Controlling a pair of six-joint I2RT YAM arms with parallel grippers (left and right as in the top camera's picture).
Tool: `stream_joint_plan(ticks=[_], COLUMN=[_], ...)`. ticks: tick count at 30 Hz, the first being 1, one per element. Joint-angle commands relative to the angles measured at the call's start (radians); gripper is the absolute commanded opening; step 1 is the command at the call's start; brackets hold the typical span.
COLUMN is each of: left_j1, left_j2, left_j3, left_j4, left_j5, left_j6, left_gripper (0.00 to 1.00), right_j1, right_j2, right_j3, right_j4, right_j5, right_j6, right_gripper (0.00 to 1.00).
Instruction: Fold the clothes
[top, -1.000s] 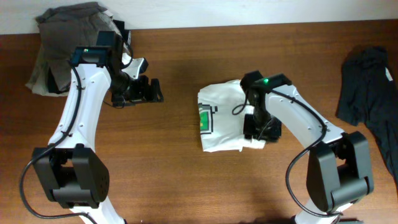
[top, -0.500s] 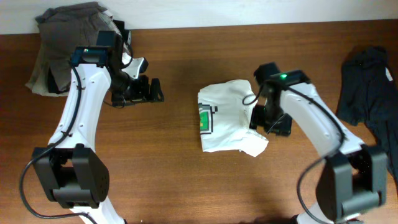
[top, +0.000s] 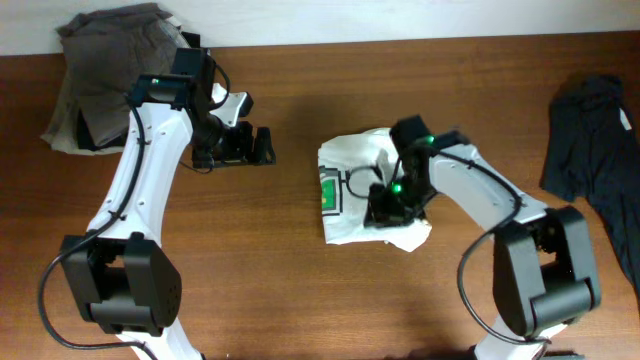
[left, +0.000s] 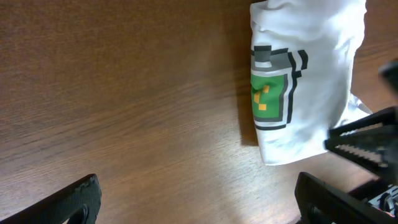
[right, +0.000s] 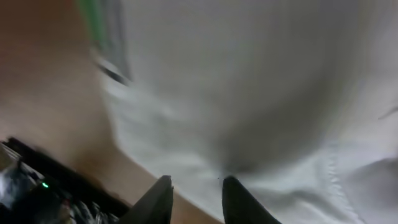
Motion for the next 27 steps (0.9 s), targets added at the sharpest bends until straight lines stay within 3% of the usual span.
stream_joint_plan(ticks=[1, 4, 7, 11, 15, 17, 19, 20, 27], left_j1=[-0.002, -0.002, -0.002, -0.002, -0.002, -0.002, -0.005, -0.008, -0.077], left_j2=[0.0, 0.0, 0.0, 0.0, 0.0, 0.0, 0.0, 0.0, 0.0], left_j3=[-0.008, -0.008, -0.008, -0.008, -0.008, -0.012, -0.022, -0.031, -0.233], left_j4=[0.001, 0.0, -0.002, 0.006, 0.033, 0.054, 0.074, 0.083, 0.254], left_j5=[-0.003, -0.003, -0.003, -0.003, -0.003, -0.002, 0.0, 0.01, 0.164], left_j6=[-0.006, -0.006, -0.006, -0.006, -0.006, -0.006, -0.006, -0.006, -0.006], left_gripper=[0.99, 0.99, 0.99, 0.99, 0.99, 0.99, 0.99, 0.99, 0.99], right_j1=[-0.019, -0.039, -0.046, -0.045, -0.045, -0.045, -0.045, -0.046, -0.046], right_j2=[0.01, 0.01, 0.006, -0.04, -0.128, -0.173, -0.209, -0.22, -0.247], right_j3=[-0.106, -0.182, -0.189, -0.135, -0.009, 0.087, 0.197, 0.242, 0.469], right_j4=[0.045, 0.105, 0.093, 0.022, -0.108, -0.187, -0.271, -0.304, -0.413], right_j5=[-0.027, 0.002, 0.002, 0.002, 0.034, 0.129, 0.241, 0.266, 0.364], right_j6=[-0.023, 0.003, 0.023, 0.047, -0.009, -0.006, 0.003, 0.002, 0.002], right_gripper=[0.36, 0.37, 0.16, 0.18, 0.31, 0.55, 0.89, 0.99, 0.99])
